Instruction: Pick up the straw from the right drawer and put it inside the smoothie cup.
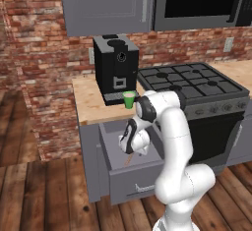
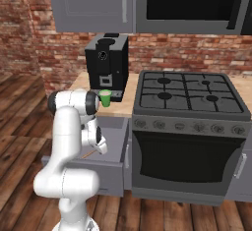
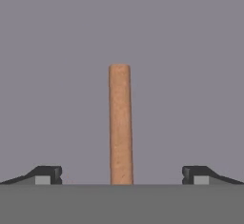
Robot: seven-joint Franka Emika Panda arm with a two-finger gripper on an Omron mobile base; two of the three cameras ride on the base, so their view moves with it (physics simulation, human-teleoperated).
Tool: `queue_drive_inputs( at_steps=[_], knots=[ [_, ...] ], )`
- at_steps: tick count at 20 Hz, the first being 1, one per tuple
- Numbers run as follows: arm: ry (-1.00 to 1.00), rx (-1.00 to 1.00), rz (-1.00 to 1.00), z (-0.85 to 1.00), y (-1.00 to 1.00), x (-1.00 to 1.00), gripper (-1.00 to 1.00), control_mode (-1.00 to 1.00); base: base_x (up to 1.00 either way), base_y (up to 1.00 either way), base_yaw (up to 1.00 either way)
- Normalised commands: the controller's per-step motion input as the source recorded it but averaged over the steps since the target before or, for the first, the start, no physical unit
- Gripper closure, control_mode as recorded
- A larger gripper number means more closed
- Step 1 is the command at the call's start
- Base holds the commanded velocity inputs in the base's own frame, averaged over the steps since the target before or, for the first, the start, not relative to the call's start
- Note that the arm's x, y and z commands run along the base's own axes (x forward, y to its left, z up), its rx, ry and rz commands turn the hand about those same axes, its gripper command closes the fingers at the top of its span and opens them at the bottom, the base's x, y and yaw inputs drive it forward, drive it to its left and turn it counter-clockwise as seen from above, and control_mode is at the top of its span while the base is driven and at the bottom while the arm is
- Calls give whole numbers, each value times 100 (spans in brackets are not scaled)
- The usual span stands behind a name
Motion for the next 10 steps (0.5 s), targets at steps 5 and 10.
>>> queue_drive_inputs(
  at_steps=[5, 10],
  knots=[
    [0, 0, -3, -18, 0, 11, -100, -100, 0, 0, 0],
    [0, 0, -3, -28, 0, 0, 100, -100, 0, 0, 0]
  ],
)
